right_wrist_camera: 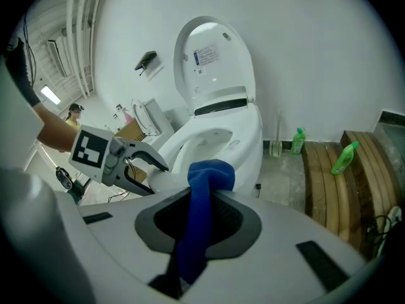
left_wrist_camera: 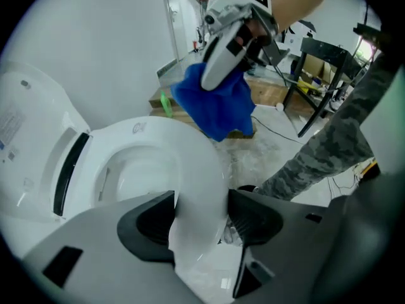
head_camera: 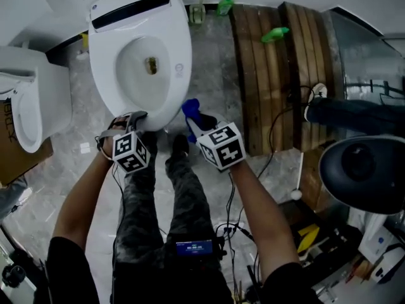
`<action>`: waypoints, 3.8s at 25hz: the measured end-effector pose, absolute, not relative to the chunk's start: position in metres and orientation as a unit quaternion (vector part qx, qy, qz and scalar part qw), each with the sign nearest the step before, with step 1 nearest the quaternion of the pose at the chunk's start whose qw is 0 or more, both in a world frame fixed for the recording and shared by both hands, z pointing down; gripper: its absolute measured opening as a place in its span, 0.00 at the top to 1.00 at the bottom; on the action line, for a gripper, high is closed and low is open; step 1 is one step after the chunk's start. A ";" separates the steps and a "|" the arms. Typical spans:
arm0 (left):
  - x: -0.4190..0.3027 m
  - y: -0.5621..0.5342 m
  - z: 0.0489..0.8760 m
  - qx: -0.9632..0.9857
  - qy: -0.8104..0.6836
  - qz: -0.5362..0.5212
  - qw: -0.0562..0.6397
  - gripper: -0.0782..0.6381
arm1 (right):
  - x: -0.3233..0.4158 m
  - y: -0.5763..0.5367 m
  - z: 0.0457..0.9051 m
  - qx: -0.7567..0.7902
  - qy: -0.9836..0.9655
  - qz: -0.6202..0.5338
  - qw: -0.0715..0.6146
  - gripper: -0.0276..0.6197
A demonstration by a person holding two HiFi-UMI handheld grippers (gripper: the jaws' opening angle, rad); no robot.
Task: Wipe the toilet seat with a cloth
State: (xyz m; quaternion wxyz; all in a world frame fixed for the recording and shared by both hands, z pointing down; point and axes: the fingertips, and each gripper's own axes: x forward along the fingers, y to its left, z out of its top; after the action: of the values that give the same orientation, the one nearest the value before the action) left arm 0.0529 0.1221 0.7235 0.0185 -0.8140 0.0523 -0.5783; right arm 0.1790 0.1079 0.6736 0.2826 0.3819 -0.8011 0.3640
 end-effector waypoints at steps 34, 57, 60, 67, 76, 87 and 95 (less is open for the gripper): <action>0.014 -0.083 0.332 -0.874 0.289 -0.389 0.045 0.64 | 0.112 -0.090 0.380 0.406 -0.858 0.245 0.197 0.86; -0.060 -0.315 0.298 -0.858 0.391 -0.332 0.024 0.75 | 0.093 -0.352 0.299 0.506 -0.810 0.219 0.199 0.86; -0.057 -0.336 0.304 -0.861 0.388 -0.329 0.011 0.75 | 0.094 -0.372 0.299 0.513 -0.804 0.207 0.217 0.86; -0.069 -0.382 0.316 -0.868 0.377 -0.323 -0.017 0.75 | 0.085 -0.419 0.307 0.534 -0.785 0.203 0.239 0.86; -0.077 -0.395 0.331 -0.873 0.378 -0.307 -0.045 0.75 | 0.064 -0.439 0.306 0.540 -0.788 0.158 0.250 0.86; -0.100 -0.367 0.316 -0.834 0.449 -0.317 -0.060 0.75 | 0.028 -0.446 0.294 0.456 -0.834 0.122 0.285 0.86; -0.099 -0.336 0.305 -0.800 0.513 -0.305 -0.057 0.79 | 0.001 -0.445 0.292 0.386 -0.868 0.091 0.300 0.86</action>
State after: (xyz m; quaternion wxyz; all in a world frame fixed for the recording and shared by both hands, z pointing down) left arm -0.0988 -0.3361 0.3045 -0.0574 -0.8000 0.5133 -0.3054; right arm 0.0013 -0.4455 0.2917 0.2999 0.3855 -0.8679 0.0906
